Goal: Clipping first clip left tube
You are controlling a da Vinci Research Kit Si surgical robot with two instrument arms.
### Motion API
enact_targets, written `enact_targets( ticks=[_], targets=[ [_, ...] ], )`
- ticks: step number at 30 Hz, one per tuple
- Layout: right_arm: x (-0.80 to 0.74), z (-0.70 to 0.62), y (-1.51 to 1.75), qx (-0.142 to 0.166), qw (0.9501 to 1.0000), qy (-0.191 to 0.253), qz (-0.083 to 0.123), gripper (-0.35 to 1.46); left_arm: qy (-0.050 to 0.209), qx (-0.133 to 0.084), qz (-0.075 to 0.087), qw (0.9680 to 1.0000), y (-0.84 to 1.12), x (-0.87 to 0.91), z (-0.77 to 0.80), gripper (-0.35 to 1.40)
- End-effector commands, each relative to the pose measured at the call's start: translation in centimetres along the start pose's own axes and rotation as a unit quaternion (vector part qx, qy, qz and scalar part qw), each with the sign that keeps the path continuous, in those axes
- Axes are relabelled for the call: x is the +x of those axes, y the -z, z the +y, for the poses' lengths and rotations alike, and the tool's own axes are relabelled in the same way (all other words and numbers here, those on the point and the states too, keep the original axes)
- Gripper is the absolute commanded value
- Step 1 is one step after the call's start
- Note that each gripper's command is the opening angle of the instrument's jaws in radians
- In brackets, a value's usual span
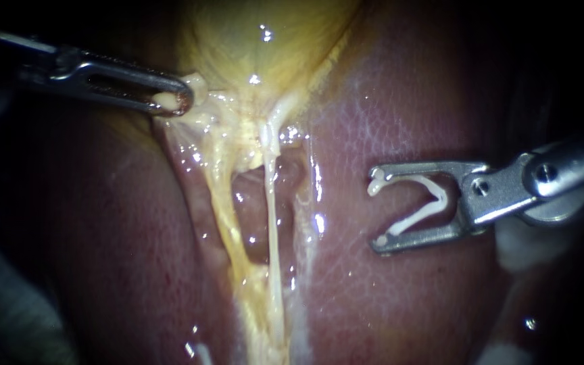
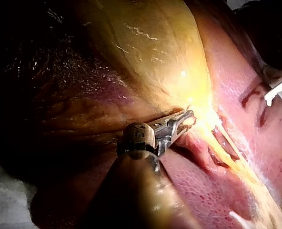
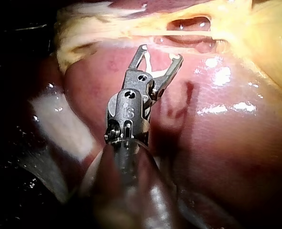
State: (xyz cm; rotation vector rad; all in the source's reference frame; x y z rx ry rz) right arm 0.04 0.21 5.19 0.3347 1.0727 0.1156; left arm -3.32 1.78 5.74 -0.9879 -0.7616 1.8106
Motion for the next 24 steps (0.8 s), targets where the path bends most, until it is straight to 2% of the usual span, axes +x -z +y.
enact_targets(
  ticks=[1,13,19,24],
  targets=[
    [0.0,0.0,0.0,0.0,1.0,0.0,0.001,0.5,0.0,0.0,0.0,1.0,0.0,0.0,0.0,-0.35],
    [0.06,-0.02,-0.2,-0.007,0.9999,0.001,0.01,0.5,0.001,-0.001,0.0,1.0,0.03,0.02,0.03,-0.35],
    [0.05,-0.05,-0.46,0.009,0.9997,-0.015,0.017,0.5,0.001,-0.001,0.0,1.0,0.03,0.02,0.03,-0.35],
    [0.05,-0.07,-0.81,0.027,0.9984,-0.041,0.027,0.5,0.001,-0.001,0.0,1.0,0.03,0.02,0.03,-0.35]
  ],
)
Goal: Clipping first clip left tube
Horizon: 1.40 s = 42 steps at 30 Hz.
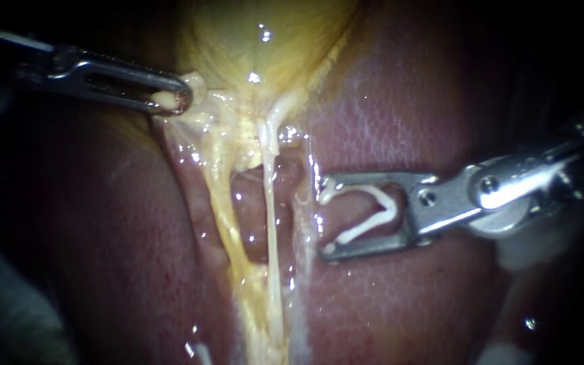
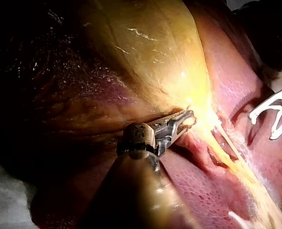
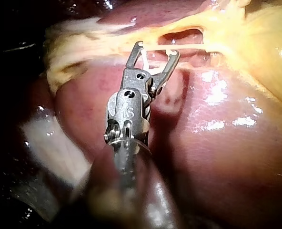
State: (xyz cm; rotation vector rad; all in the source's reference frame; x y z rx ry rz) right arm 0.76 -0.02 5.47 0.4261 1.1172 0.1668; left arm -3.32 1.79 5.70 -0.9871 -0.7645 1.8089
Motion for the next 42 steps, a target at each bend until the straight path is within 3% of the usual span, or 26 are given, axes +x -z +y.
enact_targets(
  ticks=[1,3,13,29,34,42],
  targets=[
    [0.0,0.0,-0.06,0.006,1.0,-0.003,0.002,0.5,0.0,0.0,0.0,1.0,0.0,0.0,0.0,-0.35],
    [-0.02,0.01,-0.19,0.025,0.9997,-0.006,0.004,0.5,0.0,0.0,0.0,1.0,0.0,0.0,0.0,-0.35],
    [-0.2,0.03,-0.62,0.046,0.998,-0.042,0.01,0.49,0.0,0.0,0.0,1.0,0.0,0.0,0.01,-0.35],
    [-0.7,0.22,-0.89,0.045,0.9943,-0.096,0.017,0.49,0.0,0.0,0.0,1.0,0.0,0.0,0.01,-0.35],
    [-0.76,0.25,-0.98,0.048,0.9934,-0.102,0.018,0.49,0.0,0.0,0.0,1.0,0.0,0.0,0.01,-0.35],
    [-0.73,0.29,-1.19,0.062,0.9916,-0.11,0.028,0.49,0.0,0.0,0.0,1.0,-0.01,0.0,0.01,-0.35]
  ],
)
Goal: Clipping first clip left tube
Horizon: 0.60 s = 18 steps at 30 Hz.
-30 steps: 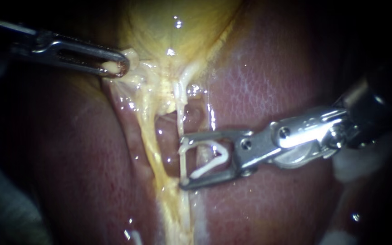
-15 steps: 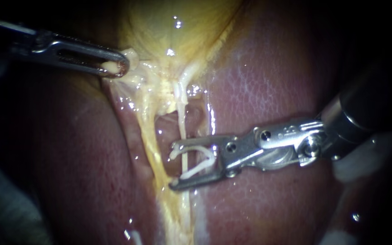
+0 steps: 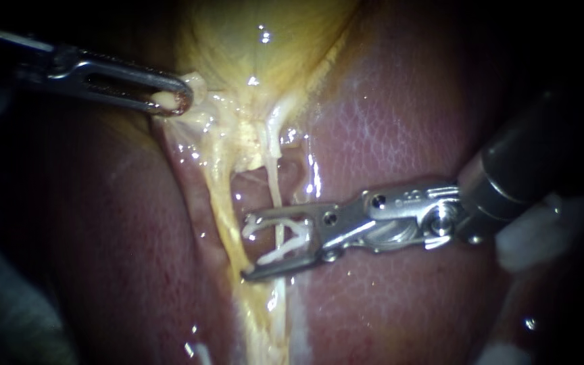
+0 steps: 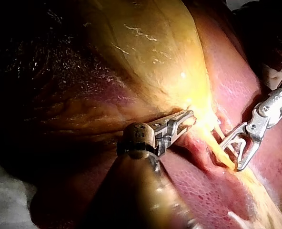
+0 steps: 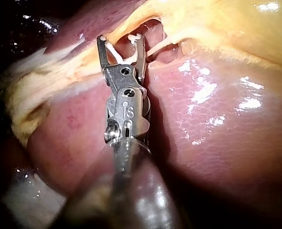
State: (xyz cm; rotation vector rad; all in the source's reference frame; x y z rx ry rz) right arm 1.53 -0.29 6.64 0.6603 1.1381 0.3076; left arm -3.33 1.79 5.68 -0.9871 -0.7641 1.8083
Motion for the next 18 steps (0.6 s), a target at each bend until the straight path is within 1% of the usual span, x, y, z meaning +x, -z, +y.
enact_targets(
  ticks=[1,5,11,15,18],
  targets=[
    [0.0,0.0,-0.02,0.004,1.0,0.0,0.0,0.49,0.0,0.0,0.0,1.0,0.0,0.0,0.0,-0.35],
    [0.03,0.0,-0.12,0.015,0.9999,-0.004,0.003,0.49,0.0,0.0,0.0,1.0,-0.01,0.0,0.0,-0.35],
    [0.11,-0.05,-0.26,0.028,0.9993,-0.006,0.022,0.49,0.0,0.0,0.0,1.0,-0.01,0.0,0.0,-0.35],
    [0.2,-0.14,-0.36,0.043,0.9981,-0.011,0.042,0.5,0.0,0.0,0.0,1.0,-0.01,0.0,0.0,-0.35],
    [0.26,-0.23,-0.41,0.055,0.9971,-0.014,0.05,0.5,0.0,0.0,0.0,1.0,-0.01,0.0,0.0,-0.35]
  ],
)
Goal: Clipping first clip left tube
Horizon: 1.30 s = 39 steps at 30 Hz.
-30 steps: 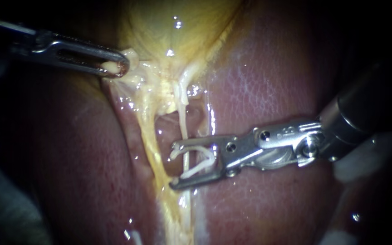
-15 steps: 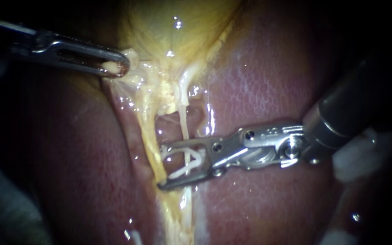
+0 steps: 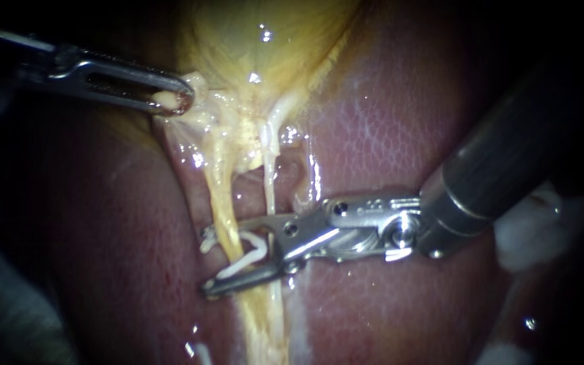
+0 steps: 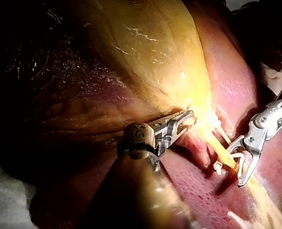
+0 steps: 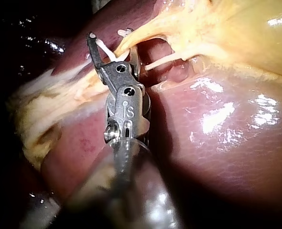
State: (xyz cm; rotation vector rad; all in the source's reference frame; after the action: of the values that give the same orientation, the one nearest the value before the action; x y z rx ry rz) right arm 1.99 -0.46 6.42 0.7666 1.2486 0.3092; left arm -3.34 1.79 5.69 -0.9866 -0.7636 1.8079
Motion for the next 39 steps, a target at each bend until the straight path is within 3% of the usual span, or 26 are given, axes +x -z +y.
enact_targets(
  ticks=[1,12,27,39],
  targets=[
    [0.01,-0.03,-0.02,0.003,1.0,0.002,0.0,0.5,0.0,0.0,0.0,1.0,0.0,0.0,0.0,-0.35],
    [0.04,-0.36,-0.11,0.047,0.9989,-0.003,-0.007,0.47,0.0,0.0,0.0,1.0,0.01,0.0,0.0,-0.35],
    [0.17,-0.38,-0.01,0.054,0.998,-0.033,-0.007,0.23,0.0,0.0,0.0,1.0,0.01,0.0,-0.01,-0.35],
    [0.16,-0.37,0.02,0.054,0.9972,-0.05,-0.008,0.02,0.0,0.0,0.0,1.0,0.01,0.0,-0.01,-0.35]
  ],
)
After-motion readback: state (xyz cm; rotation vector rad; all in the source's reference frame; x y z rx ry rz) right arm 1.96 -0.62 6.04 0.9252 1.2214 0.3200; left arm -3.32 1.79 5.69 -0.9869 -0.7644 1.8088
